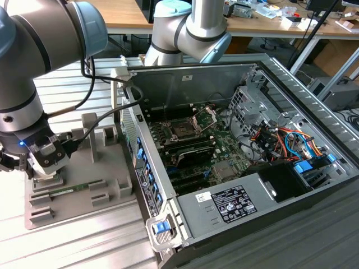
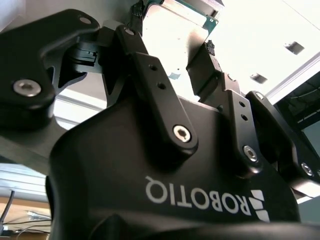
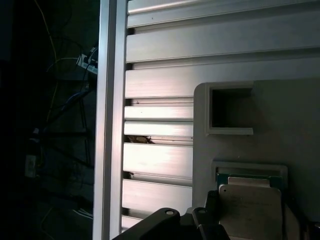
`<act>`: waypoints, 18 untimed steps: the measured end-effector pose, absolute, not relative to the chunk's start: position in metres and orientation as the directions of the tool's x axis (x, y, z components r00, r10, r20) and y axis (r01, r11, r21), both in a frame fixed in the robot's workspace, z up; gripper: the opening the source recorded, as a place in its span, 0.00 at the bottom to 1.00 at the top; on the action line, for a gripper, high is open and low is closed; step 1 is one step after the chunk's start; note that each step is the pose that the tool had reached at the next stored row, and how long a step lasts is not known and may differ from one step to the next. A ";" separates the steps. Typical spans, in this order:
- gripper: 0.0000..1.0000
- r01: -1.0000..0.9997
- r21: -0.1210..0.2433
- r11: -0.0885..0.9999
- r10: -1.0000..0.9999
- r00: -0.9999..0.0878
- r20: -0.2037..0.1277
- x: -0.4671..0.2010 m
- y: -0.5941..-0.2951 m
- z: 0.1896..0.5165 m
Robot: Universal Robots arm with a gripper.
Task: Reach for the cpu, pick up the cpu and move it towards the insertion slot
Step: 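Pick up the cpu and move it towards the insertion slot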
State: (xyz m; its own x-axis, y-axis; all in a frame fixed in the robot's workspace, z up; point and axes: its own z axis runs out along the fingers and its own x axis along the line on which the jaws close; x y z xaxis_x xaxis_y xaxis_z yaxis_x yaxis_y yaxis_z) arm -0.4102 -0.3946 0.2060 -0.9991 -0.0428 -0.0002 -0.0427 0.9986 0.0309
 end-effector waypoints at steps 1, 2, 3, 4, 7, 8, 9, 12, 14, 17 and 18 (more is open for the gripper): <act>0.55 -0.043 0.031 0.999 -0.043 -0.999 0.000 -0.410 -0.395 0.207; 0.55 -0.043 0.031 0.999 -0.043 -0.999 0.000 -0.410 -0.395 0.207; 0.55 -0.043 0.031 0.999 -0.043 -0.999 0.000 -0.410 -0.395 0.208; 0.55 -0.043 0.031 0.999 -0.043 -0.999 0.000 -0.410 -0.395 0.209; 0.55 -0.043 0.031 0.999 -0.043 -0.999 0.000 -0.410 -0.395 0.211; 0.55 -0.043 0.031 0.999 -0.043 -0.999 0.000 -0.410 -0.395 0.211; 0.55 -0.043 0.031 0.999 -0.043 -0.999 0.000 -0.410 -0.395 0.212; 0.55 -0.043 0.031 0.999 -0.043 -0.999 0.000 -0.410 -0.395 0.215; 0.55 -0.043 0.031 0.999 -0.043 -0.999 0.000 -0.410 -0.395 0.216; 0.55 -0.043 0.031 0.999 -0.043 -0.999 0.000 -0.410 -0.395 0.218; 0.55 -0.043 0.031 0.999 -0.043 -0.999 0.000 -0.410 -0.395 0.219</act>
